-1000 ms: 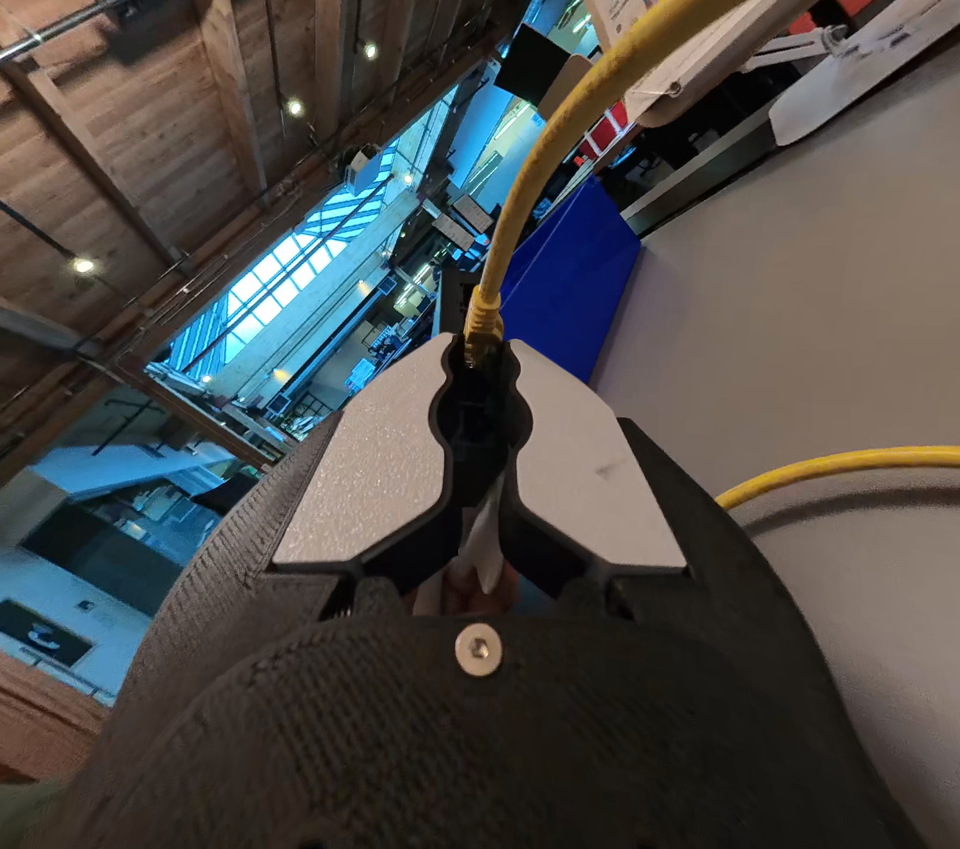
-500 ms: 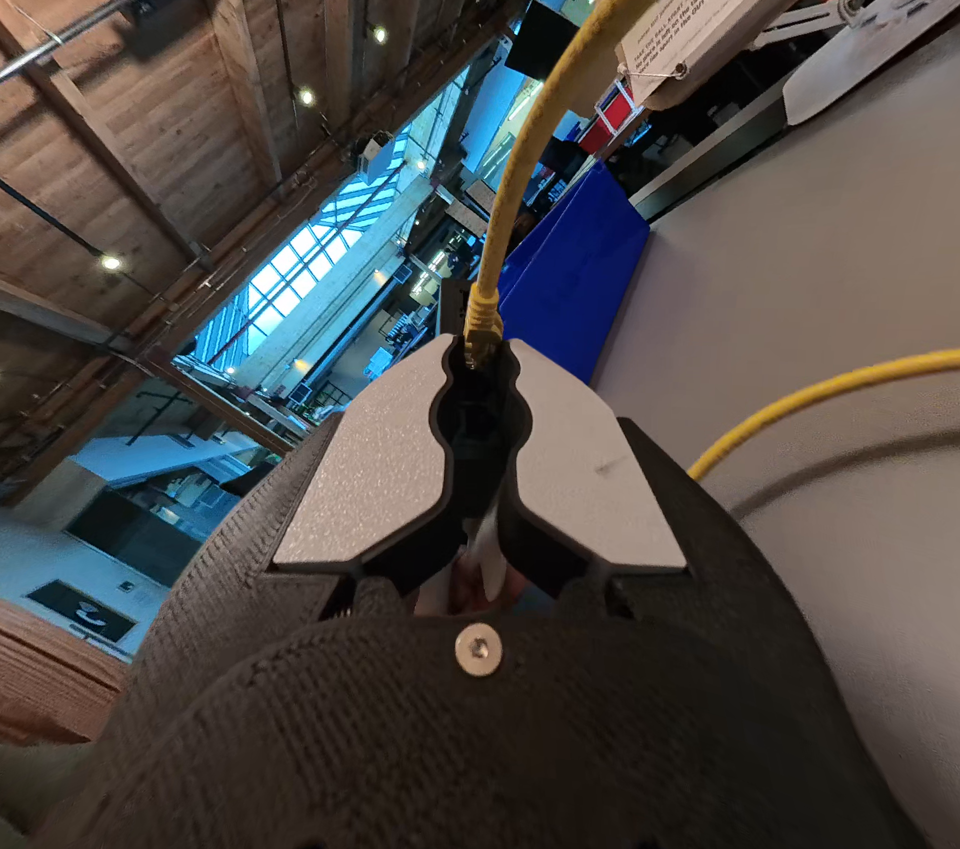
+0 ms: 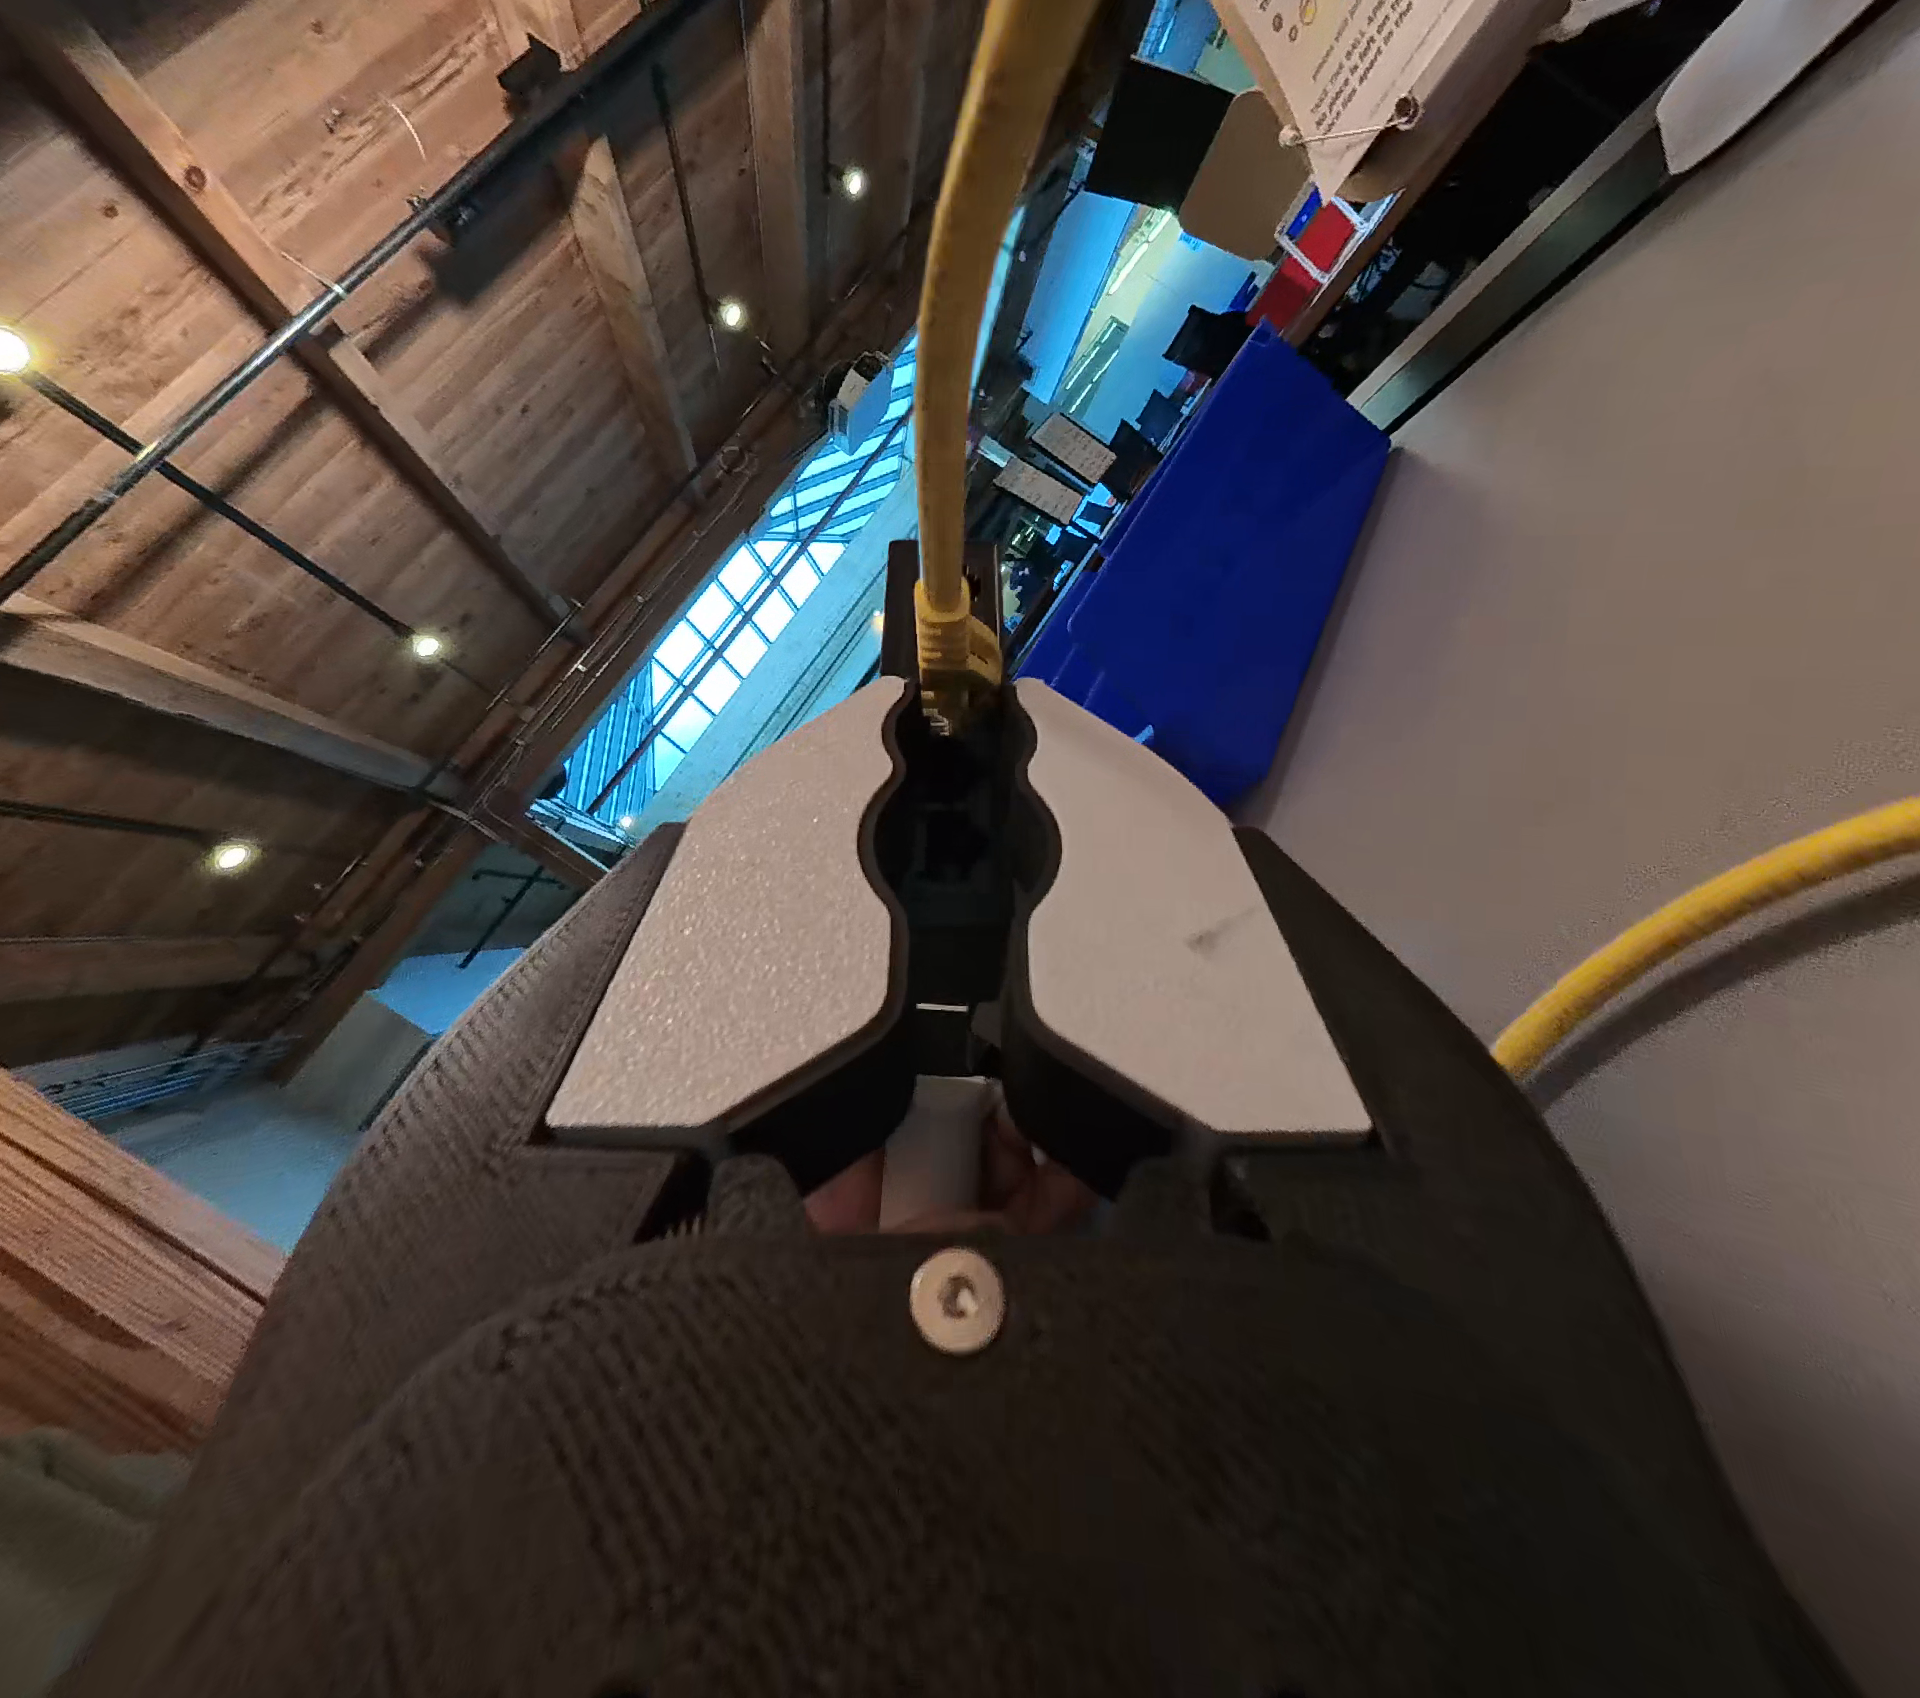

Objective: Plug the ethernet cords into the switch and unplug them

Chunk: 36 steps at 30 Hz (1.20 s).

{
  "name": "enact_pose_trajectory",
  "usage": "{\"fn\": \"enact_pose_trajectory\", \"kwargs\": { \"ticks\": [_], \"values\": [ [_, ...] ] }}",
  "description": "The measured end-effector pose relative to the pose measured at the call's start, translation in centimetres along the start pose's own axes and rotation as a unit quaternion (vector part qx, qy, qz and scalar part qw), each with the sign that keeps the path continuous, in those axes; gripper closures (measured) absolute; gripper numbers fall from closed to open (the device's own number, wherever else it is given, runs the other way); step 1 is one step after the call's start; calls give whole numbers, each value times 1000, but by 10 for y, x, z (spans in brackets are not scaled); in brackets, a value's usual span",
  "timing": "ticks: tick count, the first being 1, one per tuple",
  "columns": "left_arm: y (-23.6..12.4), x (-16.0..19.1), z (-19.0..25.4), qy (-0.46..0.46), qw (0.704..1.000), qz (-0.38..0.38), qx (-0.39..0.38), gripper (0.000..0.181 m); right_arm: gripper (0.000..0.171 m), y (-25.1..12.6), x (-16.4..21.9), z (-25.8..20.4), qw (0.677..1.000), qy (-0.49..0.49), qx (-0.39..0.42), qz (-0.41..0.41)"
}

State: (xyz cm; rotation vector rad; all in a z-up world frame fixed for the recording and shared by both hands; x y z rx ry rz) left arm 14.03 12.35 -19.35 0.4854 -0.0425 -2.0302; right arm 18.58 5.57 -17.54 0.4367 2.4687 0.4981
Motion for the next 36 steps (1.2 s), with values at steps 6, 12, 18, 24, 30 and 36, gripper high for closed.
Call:
{"fn": "enact_pose_trajectory", "kwargs": {
  "ticks": [6, 12, 18, 24, 30, 36],
  "values": [
    [2, 2, 1, 6, 1000, -10, 0, 155, 157, -1, 0, 1, 1000, -8, 4, 10],
    [2, 3, 0, 3, 1000, -15, -3, 155, 157, -2, 1, 2, 999, -11, 8, 30],
    [1, 2, -1, -7, 1000, -12, -1, 155, 157, 0, 2, 2, 999, -19, 16, 44],
    [2, 3, -1, -9, 1000, -14, 1, 155, 154, -1, 2, 3, 998, -26, 27, 48],
    [1, 2, -1, -13, 1000, -12, 1, 155, 151, -1, 3, 3, 998, -25, 32, 55],
    [2, 3, -1, -16, 1000, -14, 2, 155, 148, -1, 2, 4, 997, -29, 39, 56]
  ]
}}
Point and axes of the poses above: each gripper's, where its closed fingertips meet, y out along the fingers, x out of its underside, z = x × y across the jaws, the point moved 4 cm from there along -y, back along the fingers, and after that the axes turned 10 degrees about -x, right-handed, at the moved point
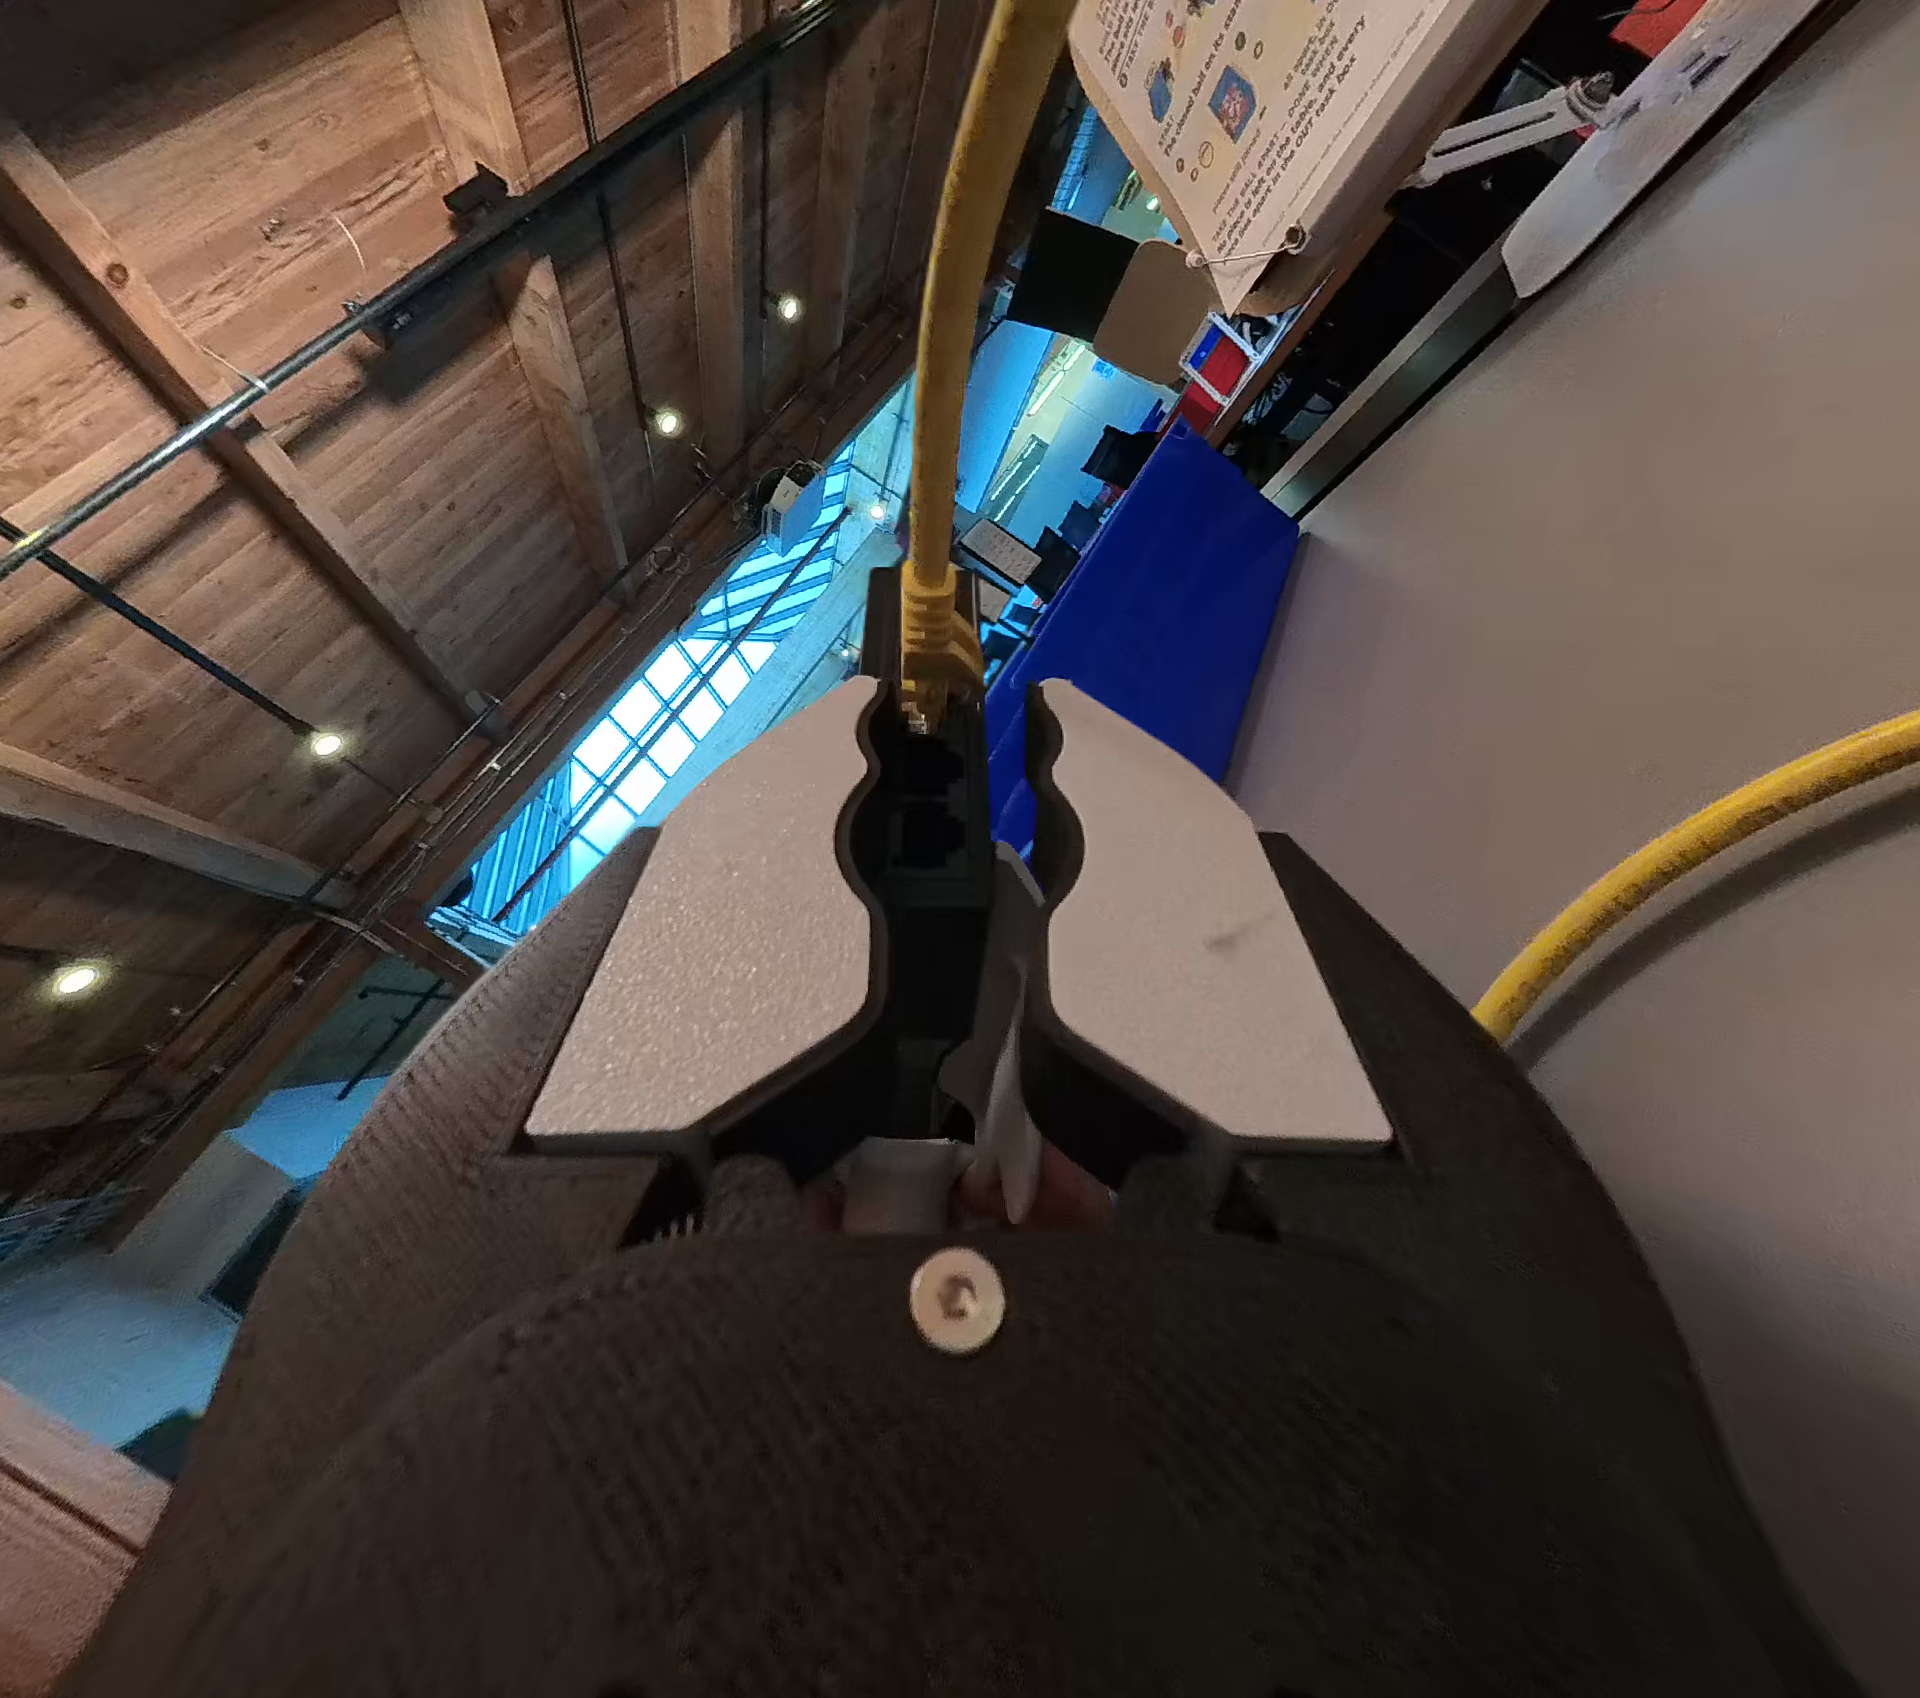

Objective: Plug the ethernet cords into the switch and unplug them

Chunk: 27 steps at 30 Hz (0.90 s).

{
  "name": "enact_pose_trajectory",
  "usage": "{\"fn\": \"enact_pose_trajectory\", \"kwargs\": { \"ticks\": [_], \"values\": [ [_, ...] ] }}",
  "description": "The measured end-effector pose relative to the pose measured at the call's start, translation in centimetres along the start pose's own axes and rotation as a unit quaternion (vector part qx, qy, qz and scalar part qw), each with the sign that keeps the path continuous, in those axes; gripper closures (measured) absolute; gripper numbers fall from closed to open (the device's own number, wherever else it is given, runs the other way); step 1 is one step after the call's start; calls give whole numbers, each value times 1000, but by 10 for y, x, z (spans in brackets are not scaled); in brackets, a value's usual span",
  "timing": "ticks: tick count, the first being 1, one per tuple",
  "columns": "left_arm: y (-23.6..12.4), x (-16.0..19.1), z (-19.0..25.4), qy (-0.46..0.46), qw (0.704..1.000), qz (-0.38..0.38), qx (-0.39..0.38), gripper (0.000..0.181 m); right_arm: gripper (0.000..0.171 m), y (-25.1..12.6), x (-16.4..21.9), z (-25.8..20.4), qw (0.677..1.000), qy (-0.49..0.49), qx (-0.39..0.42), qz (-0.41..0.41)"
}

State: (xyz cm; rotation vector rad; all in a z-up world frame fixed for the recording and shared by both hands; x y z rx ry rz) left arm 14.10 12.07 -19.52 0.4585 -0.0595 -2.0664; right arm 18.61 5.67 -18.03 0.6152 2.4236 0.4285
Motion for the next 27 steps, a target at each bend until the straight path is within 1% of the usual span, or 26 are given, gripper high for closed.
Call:
{"fn": "enact_pose_trajectory", "kwargs": {
  "ticks": [2, 3, 5, 7, 14, 21, 27],
  "values": [
    [0, 1, 0, -1, 1000, -2, 1, 155, 144, 0, -1, 1, 1000, -8, 10, 2],
    [1, 1, 1, 1, 1000, -4, 1, 155, 146, 0, -2, 0, 1000, -10, 5, 3],
    [1, 2, 0, 3, 1000, -2, -4, 155, 157, 0, -2, -2, 1000, -5, -3, 1],
    [1, 2, -1, 2, 1000, -1, -8, 155, 157, 0, -1, -2, 1000, -8, 6, 7],
    [-1, -1, -1, -8, 1000, 7, -4, 155, 156, -1, 1, -1, 1000, 15, -9, 13],
    [0, 1, -1, -3, 1000, 2, -5, 155, 157, -1, 1, -1, 1000, 8, -13, 15],
    [0, 1, -3, -8, 1000, 3, -12, 155, 157, -1, 1, 1, 1000, 17, -1, 5]
  ]
}}
Point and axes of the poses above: each gripper's, where its closed fingertips meet, y out along the fingers, x out of its underside, z = x × y across the jaws, the point moved 4 cm from there along -y, back along the fingers, and after that the axes turned 10 degrees about -x, right-handed, at the moved point
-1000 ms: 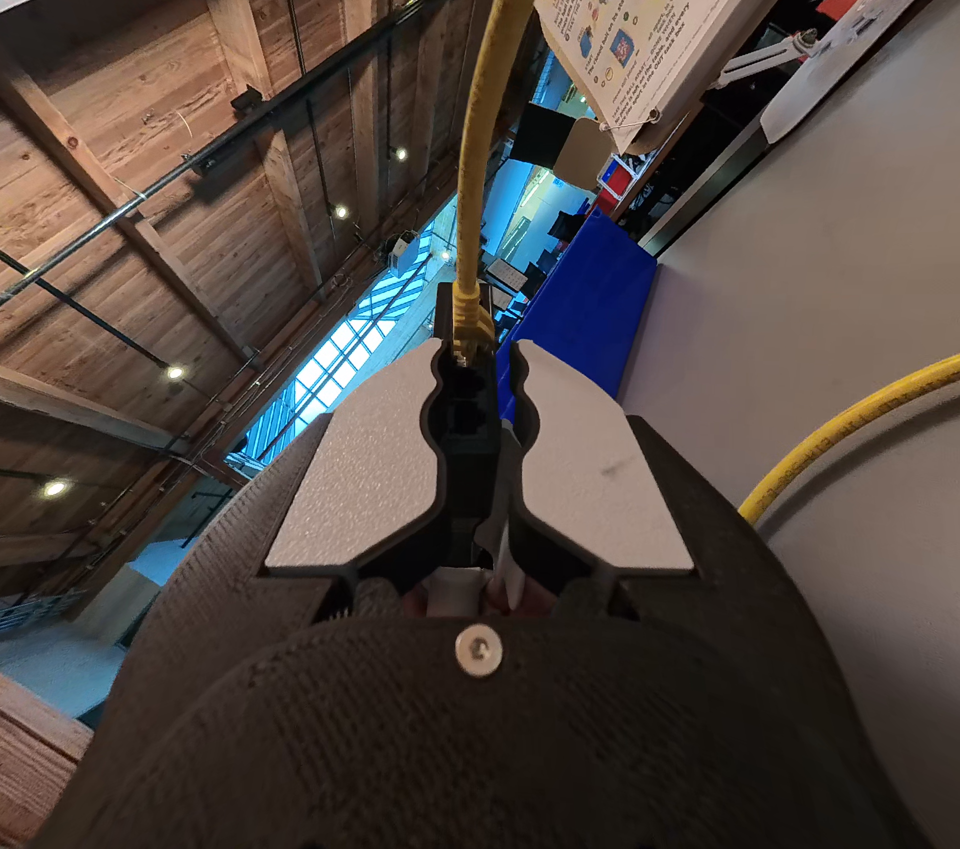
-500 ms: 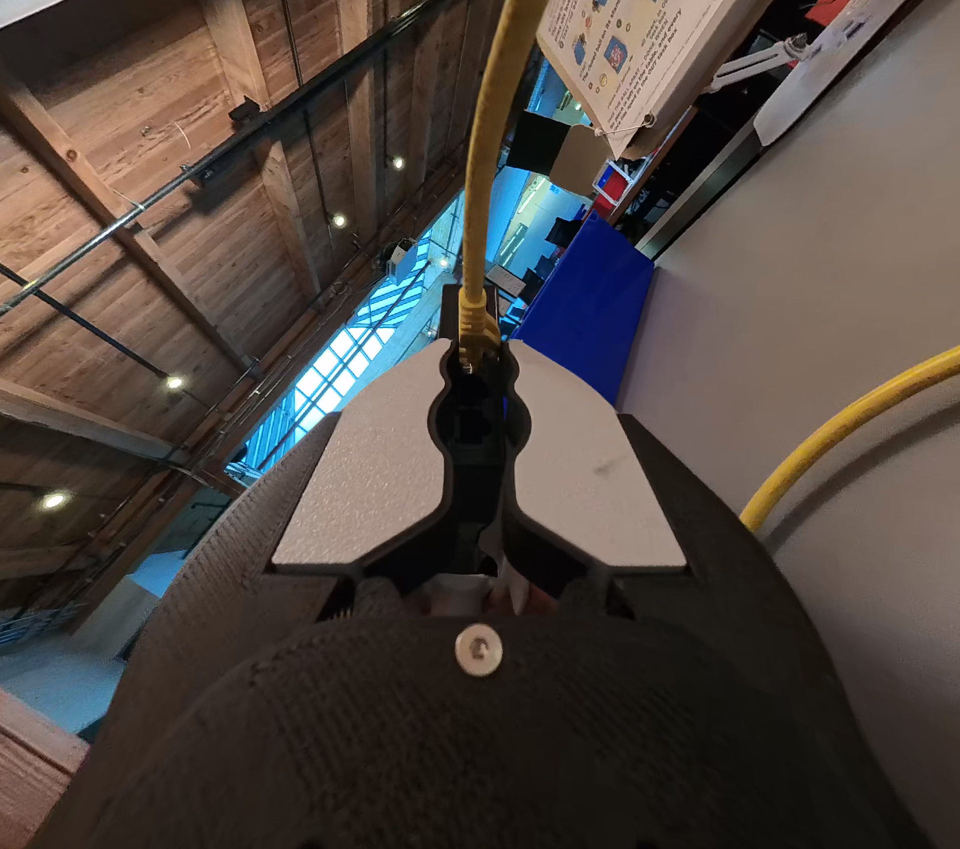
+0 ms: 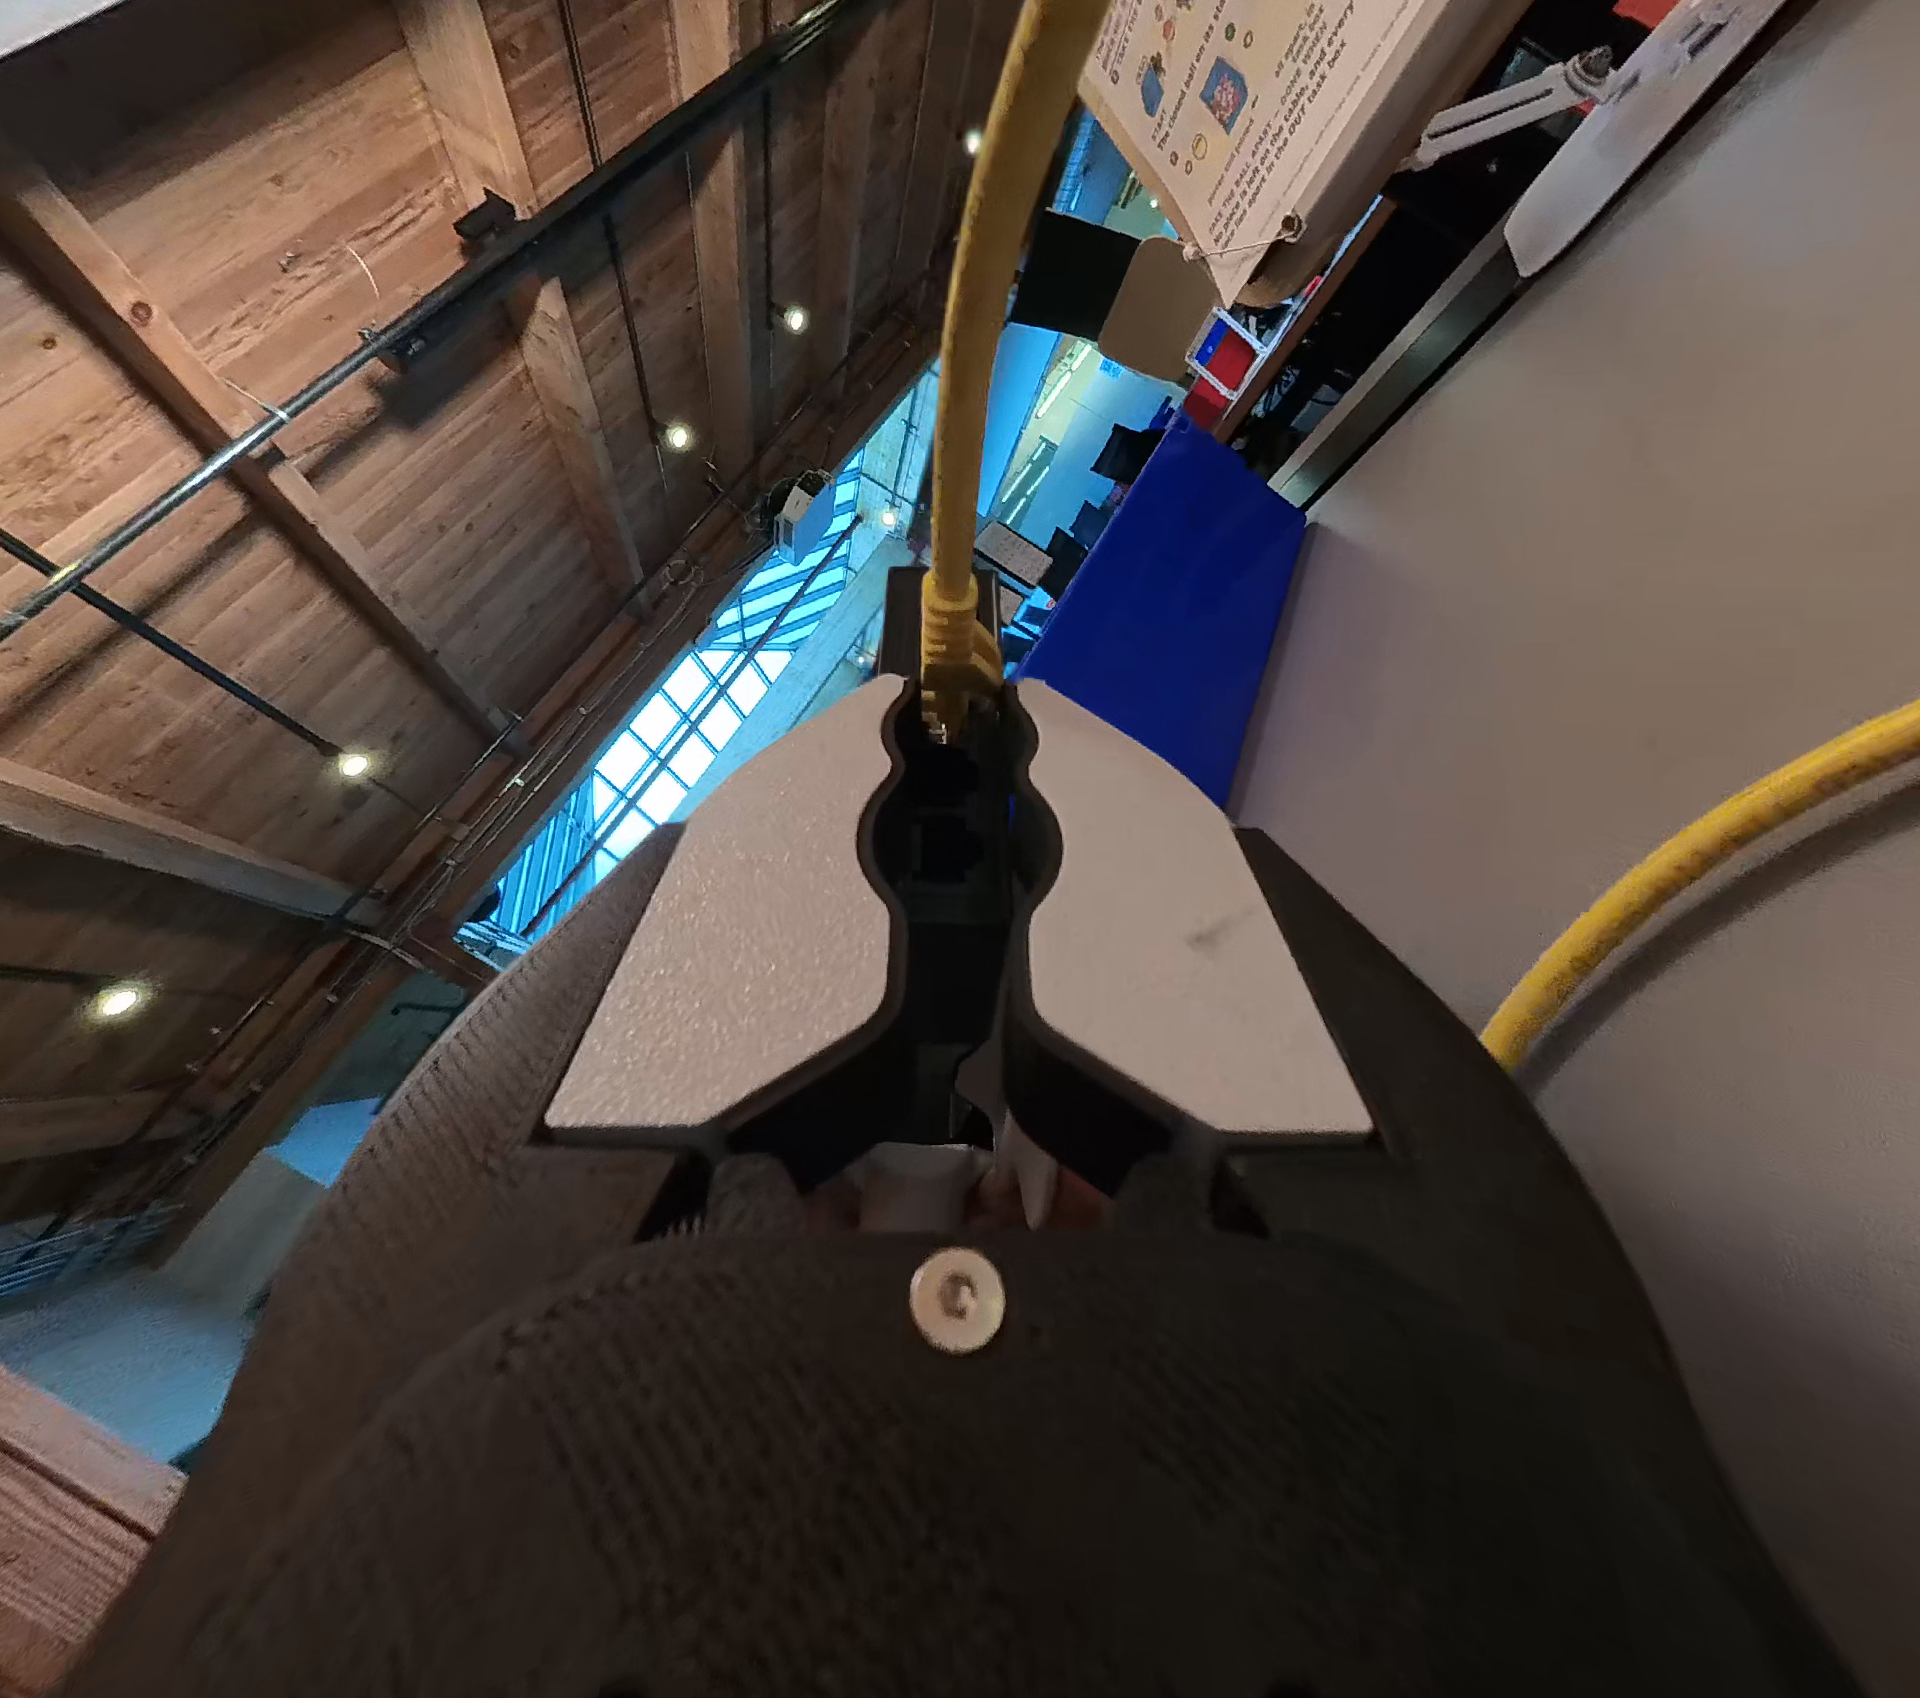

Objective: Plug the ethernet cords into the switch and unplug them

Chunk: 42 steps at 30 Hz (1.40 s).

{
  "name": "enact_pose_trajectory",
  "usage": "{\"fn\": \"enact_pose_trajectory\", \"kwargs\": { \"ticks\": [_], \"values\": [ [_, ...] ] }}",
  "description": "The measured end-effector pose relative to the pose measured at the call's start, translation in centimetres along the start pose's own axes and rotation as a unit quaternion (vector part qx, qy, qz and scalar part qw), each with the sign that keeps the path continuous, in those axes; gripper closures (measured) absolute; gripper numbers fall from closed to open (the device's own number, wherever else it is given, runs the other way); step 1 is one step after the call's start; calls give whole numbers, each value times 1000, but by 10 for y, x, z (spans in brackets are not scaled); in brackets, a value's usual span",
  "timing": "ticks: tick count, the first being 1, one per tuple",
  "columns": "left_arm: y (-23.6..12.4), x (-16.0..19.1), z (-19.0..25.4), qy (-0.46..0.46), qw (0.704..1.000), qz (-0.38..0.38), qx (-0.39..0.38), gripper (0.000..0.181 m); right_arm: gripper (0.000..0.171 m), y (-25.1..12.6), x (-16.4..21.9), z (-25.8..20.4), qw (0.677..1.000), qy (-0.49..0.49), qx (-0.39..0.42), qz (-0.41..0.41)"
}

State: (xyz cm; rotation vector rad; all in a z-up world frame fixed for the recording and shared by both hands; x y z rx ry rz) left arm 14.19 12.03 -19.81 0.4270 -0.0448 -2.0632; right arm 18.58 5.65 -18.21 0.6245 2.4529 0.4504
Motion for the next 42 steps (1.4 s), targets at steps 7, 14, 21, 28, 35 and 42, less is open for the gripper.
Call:
{"fn": "enact_pose_trajectory", "kwargs": {
  "ticks": [7, 14, 21, 28, 35, 42],
  "values": [
    [0, 0, 0, 0, 1000, 0, -2, 155, 157, 0, 0, 0, 1000, -12, 2, -15],
    [-3, -5, -1, -5, 1000, 27, 4, 155, 157, 0, 6, -2, 1000, -19, 15, -4],
    [-3, -5, 3, 7, 1000, 20, 17, 154, 157, 3, -1, -9, 995, -67, 5, -66],
    [-4, -7, 9, 23, 998, -14, 53, 155, 157, 5, -1, -17, 995, -57, -17, -74],
    [-2, -1, 8, 57, 994, -91, 25, 153, 156, -7, 2, -13, 997, -23, -18, -73],
    [2, 3, -2, -14, 998, -61, -23, 154, 157, -13, 8, 1, 999, 8, 15, -46]
  ]
}}
Point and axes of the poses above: each gripper's, where its closed fingertips meet, y out along the fingers, x out of its underside, z = x × y across the jaws, the point moved 4 cm from there along -y, back along the fingers, and after that the axes turned 10 degrees about -x, right-handed, at the moved point
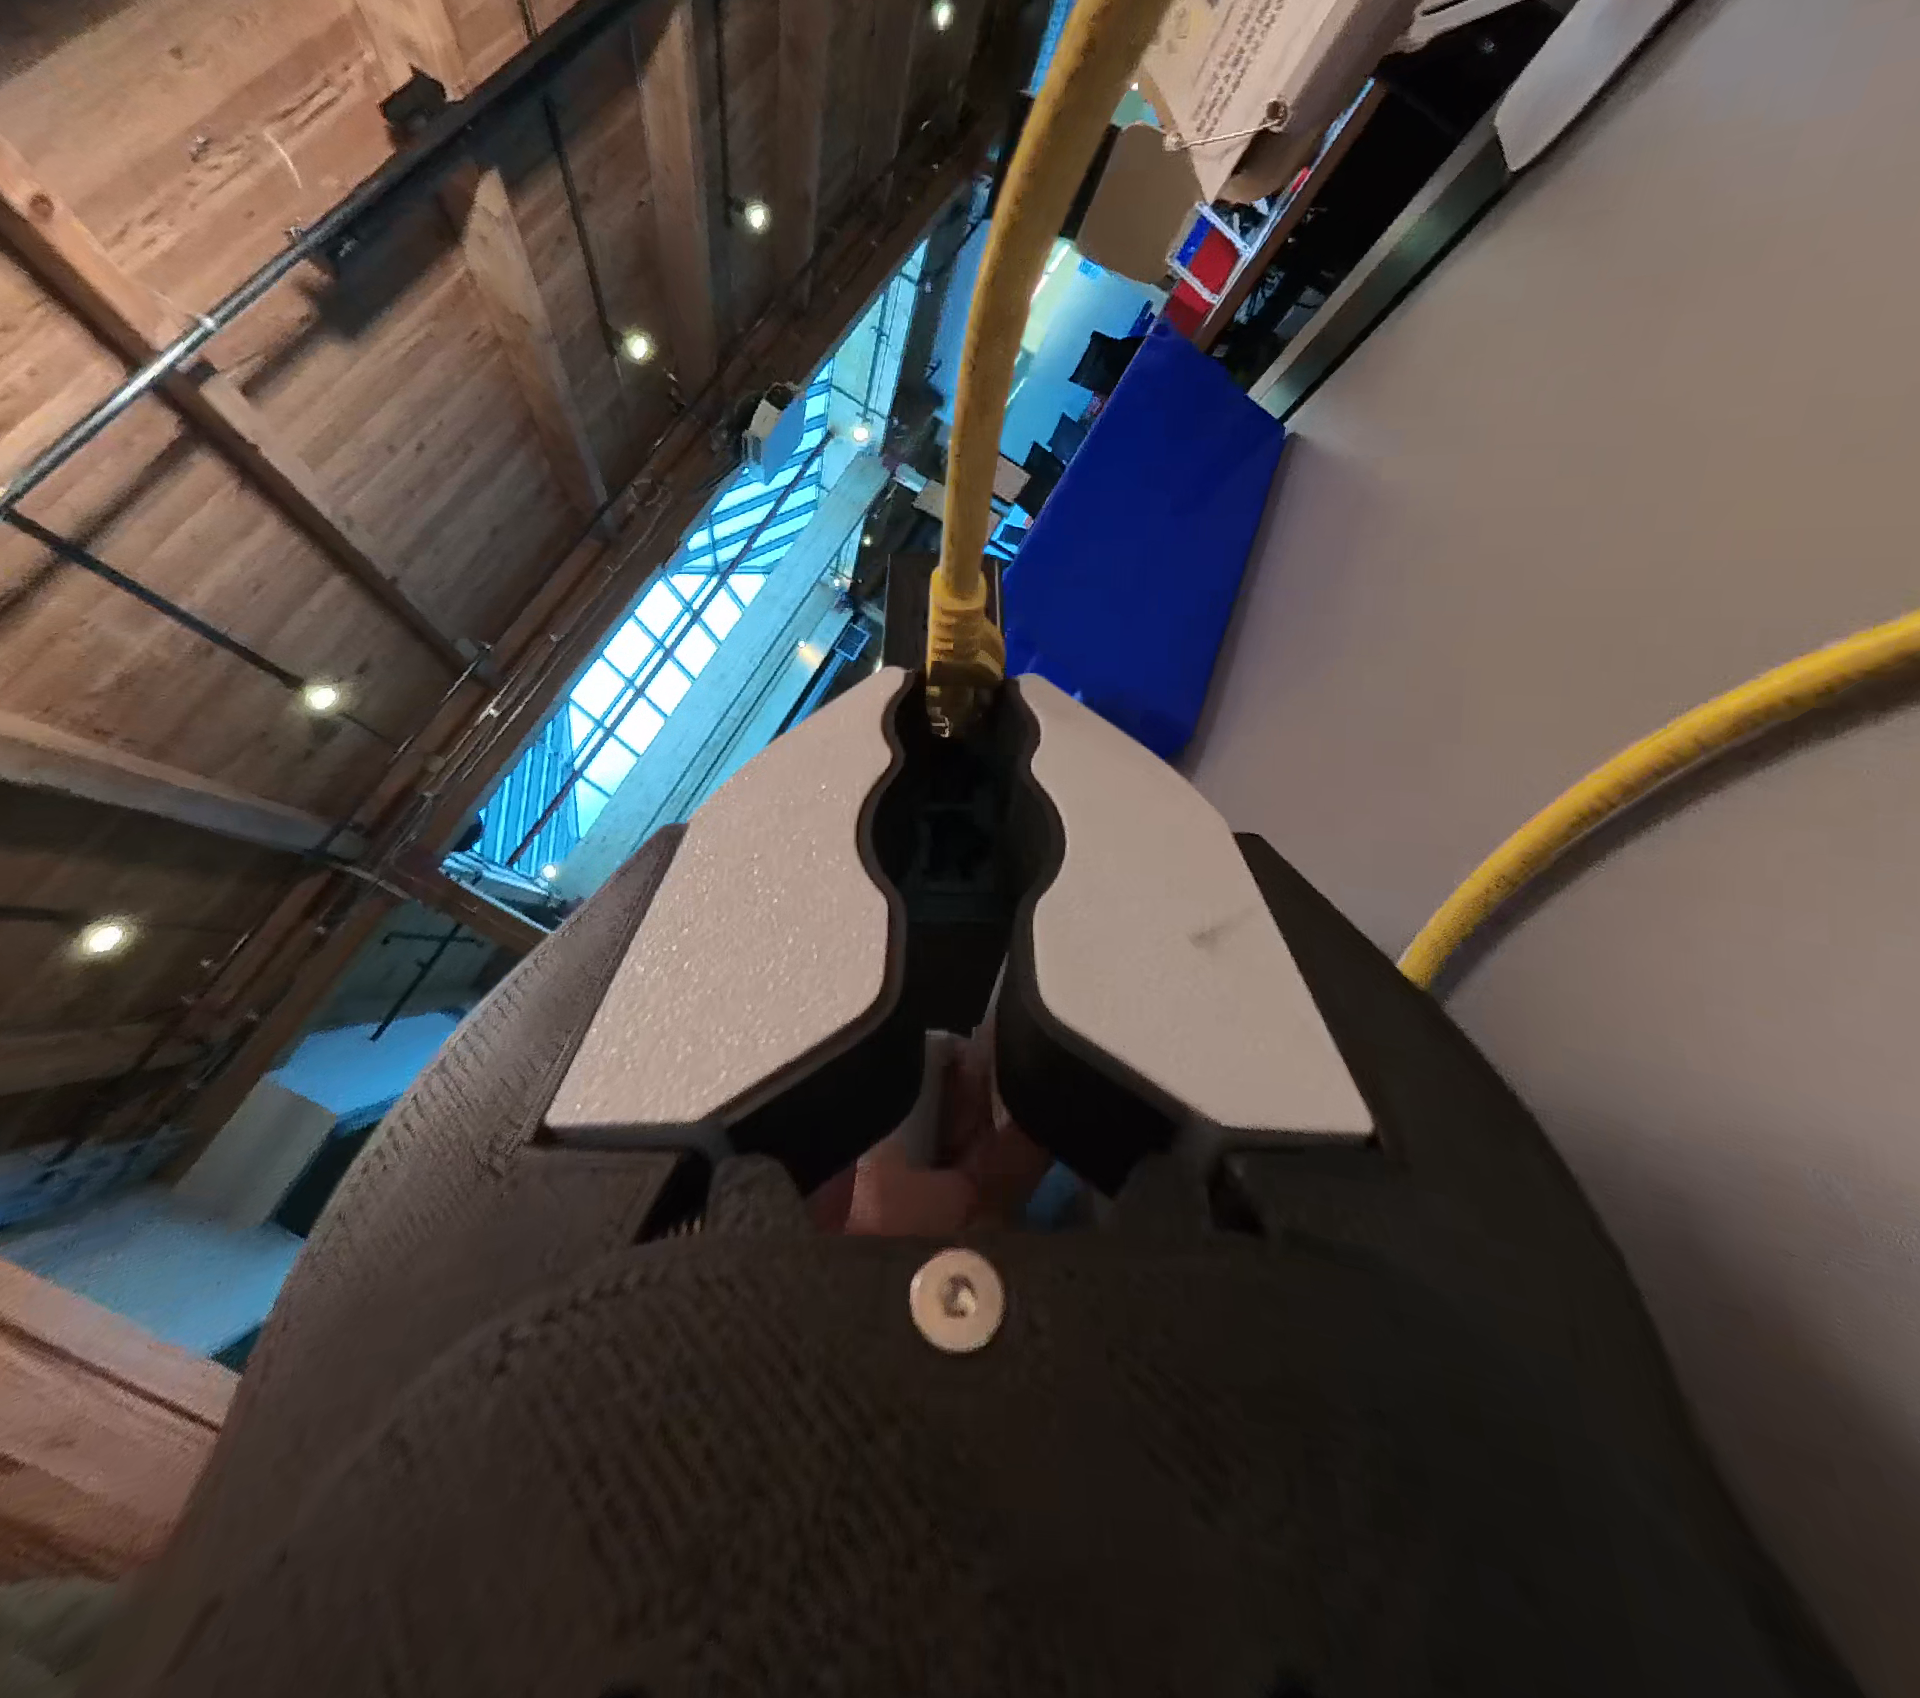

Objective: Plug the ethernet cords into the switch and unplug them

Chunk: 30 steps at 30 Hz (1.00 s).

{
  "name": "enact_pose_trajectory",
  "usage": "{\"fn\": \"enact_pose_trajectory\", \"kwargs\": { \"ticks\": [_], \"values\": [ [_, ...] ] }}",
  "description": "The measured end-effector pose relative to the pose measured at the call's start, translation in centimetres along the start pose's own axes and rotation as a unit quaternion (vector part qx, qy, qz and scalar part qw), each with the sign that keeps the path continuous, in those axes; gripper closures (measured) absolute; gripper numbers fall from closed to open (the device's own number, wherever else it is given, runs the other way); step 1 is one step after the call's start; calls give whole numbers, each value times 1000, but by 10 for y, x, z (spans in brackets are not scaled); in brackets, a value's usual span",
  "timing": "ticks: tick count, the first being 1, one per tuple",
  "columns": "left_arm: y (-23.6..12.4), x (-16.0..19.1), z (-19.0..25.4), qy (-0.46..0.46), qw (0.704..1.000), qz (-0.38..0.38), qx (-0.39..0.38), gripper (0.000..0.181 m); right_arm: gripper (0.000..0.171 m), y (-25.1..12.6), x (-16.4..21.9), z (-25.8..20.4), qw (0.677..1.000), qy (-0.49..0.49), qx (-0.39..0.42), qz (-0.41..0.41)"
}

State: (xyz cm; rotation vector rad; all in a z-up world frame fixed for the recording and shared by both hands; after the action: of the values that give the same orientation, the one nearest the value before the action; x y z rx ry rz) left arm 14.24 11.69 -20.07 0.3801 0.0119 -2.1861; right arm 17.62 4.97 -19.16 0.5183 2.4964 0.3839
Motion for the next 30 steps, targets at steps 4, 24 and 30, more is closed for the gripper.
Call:
{"fn": "enact_pose_trajectory", "kwargs": {
  "ticks": [4, 24, 30],
  "values": [
    [0, 2, -3, -35, 998, 28, -37, 154, 157, -4, 4, 3, 999, 19, 31, 19],
    [-1, 1, 2, -29, 997, 67, 6, 154, 157, 3, -3, -7, 999, -11, 22, -39],
    [-1, 1, 10, -22, 996, 81, 30, 154, 157, 1, -3, -15, 1000, 27, 7, 0]
  ]
}}
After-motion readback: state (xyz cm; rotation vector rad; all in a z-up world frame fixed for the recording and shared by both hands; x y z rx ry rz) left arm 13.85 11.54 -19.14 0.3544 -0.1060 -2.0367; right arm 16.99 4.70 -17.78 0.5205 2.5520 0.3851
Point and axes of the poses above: each gripper's, where its closed fingertips meet, y out along the fingers, x out of its underside, z = x × y across the jaws, the point moved 4 cm from there along -y, back along the fingers, and after that the axes turned 10 degrees about -x, right-handed, at the moved point
